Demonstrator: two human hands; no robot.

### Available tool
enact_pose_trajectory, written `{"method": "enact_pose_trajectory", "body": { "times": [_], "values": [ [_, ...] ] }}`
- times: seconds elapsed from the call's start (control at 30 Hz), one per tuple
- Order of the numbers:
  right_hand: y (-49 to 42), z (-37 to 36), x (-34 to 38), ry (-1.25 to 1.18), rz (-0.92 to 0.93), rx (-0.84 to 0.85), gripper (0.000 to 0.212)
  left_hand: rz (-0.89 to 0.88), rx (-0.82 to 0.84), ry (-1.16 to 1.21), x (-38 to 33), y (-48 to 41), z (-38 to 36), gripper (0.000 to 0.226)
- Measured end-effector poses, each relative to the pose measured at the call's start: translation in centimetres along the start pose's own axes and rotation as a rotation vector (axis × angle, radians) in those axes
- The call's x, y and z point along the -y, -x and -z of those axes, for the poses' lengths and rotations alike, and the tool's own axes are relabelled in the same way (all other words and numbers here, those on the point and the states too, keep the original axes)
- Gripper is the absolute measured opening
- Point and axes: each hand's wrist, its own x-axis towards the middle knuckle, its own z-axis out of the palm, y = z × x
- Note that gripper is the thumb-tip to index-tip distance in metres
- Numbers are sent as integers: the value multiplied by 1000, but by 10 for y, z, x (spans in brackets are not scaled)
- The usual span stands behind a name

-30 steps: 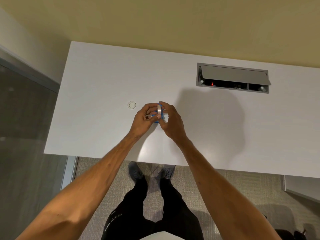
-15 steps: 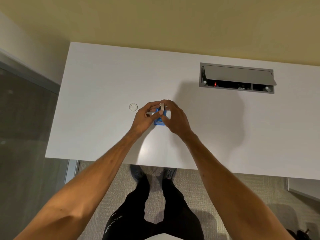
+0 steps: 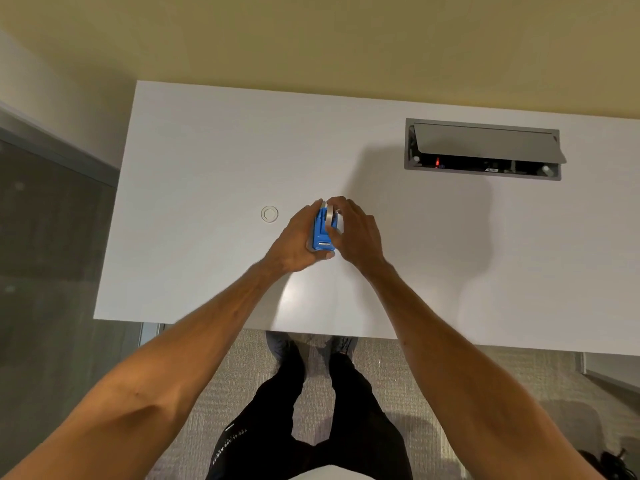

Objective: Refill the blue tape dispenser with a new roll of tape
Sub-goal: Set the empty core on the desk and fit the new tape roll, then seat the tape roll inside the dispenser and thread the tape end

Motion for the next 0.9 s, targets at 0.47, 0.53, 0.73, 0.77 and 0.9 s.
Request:
{"method": "enact_pose_trajectory", "body": {
  "times": [0.47, 0.53, 0.73, 0.77, 0.9],
  "values": [
    [-7, -9, -4, 73, 26, 15, 40, -36, -127, 40, -9, 0, -2, 65],
    [-7, -10, -5, 63, 22, 28, 40, -53, -129, 45, -8, 2, -2, 66],
    [-9, -11, -5, 46, 12, 38, 39, -51, -135, 50, -4, 2, -3, 67],
    [-9, -10, -5, 40, 12, 38, 39, -60, -134, 50, -4, 1, -2, 68],
    [-10, -8, -6, 19, 0, 57, 40, -70, -152, 38, -3, 1, -3, 66]
  ]
}}
